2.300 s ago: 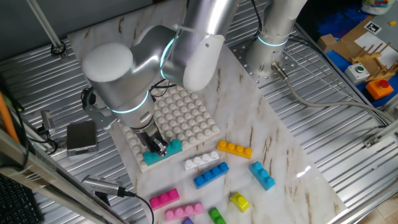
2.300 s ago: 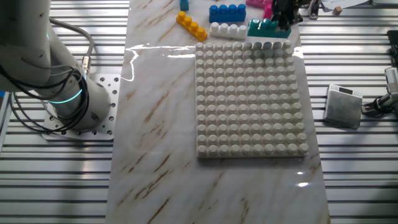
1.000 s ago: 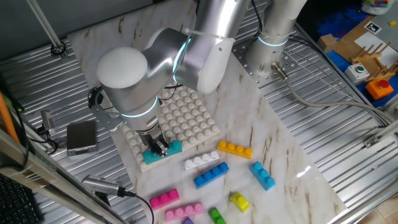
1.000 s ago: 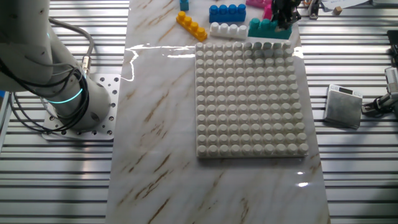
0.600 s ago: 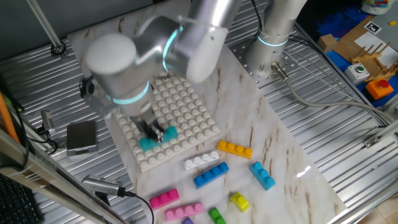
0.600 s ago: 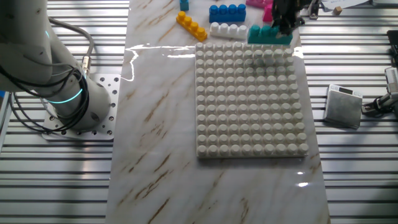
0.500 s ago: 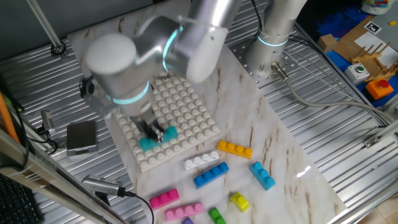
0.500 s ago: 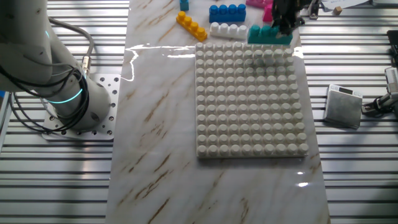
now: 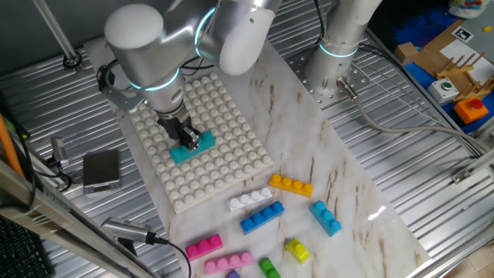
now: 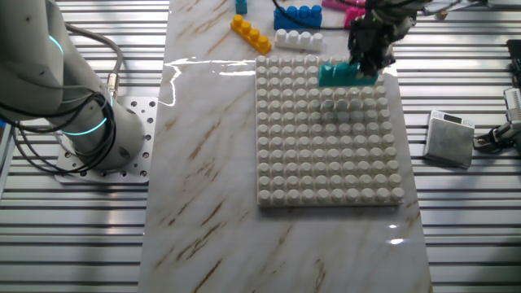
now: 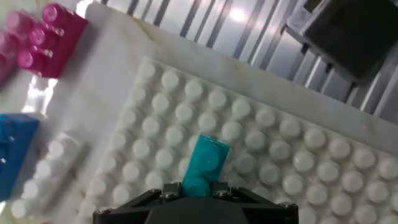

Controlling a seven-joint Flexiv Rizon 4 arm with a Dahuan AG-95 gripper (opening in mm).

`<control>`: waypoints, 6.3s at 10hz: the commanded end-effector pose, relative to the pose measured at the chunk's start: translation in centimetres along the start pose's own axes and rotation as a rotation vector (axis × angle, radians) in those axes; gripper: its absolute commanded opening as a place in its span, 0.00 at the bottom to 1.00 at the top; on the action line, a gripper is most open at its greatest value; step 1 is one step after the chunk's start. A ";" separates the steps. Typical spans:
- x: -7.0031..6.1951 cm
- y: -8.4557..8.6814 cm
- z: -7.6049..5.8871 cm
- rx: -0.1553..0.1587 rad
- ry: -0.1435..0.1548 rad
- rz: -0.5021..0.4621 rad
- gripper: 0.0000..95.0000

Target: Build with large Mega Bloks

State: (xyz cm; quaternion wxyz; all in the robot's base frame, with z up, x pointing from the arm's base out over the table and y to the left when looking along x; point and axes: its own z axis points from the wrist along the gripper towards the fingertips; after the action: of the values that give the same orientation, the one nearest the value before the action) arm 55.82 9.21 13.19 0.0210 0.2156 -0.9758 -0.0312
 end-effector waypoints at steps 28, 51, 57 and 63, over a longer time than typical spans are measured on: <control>0.7 -1.9 1.8 0.002 -0.043 0.062 0.00; 1.3 -1.5 5.3 0.010 -0.052 0.032 0.00; 1.2 -1.6 5.9 0.011 -0.057 0.030 0.00; 1.1 -1.6 6.3 0.031 -0.056 0.005 0.00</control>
State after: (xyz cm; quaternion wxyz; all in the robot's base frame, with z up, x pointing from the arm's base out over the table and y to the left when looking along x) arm 55.16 7.66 7.07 -0.0095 0.2140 -0.9766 -0.0206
